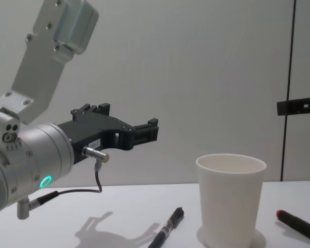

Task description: Place the pen into the pen holder.

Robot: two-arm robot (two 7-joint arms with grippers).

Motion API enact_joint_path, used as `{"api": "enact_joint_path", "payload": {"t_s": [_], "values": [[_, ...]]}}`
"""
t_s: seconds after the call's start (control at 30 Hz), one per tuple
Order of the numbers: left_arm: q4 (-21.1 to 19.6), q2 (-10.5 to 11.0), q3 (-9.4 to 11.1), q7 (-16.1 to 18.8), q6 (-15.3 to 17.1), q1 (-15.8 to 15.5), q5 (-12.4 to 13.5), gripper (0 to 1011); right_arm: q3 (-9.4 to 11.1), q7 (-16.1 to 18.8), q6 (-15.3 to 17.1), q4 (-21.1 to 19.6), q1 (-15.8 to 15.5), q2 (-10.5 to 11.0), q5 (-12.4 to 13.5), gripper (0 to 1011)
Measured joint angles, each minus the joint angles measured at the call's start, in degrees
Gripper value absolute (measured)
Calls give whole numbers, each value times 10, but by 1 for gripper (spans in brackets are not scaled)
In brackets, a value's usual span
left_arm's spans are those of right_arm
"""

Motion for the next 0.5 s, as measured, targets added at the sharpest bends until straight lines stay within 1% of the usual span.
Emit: {"api": "enact_joint_path", "payload": {"t_s": [0.03,0.07,0.1,0.2,0.23,0.27,0.33,0.37,0.5], "values": [[0,0,0,0,0,0,0,1001,0,5,23,0,9,2,-1,1001],[0,0,0,0,0,0,0,1001,0,8,33,0,12,3,-2,1001],[0,0,0,0,0,0,0,1001,0,12,52,1,20,6,-6,1001],[0,0,0,0,0,0,0,1001,-1,21,85,3,34,8,-13,1001],[0,0,0,0,0,0,0,1001,-3,28,104,7,44,10,-19,1001],[0,0,0,0,0,0,0,1001,-4,31,117,8,48,10,-24,1001],[0,0,0,0,0,0,0,1001,-7,37,131,12,58,11,-31,1001],[0,0,0,0,0,0,0,1001,-10,44,148,17,68,12,-39,1001],[0,0,0,0,0,0,0,1001,-16,57,180,32,91,12,-58,1002]]}}
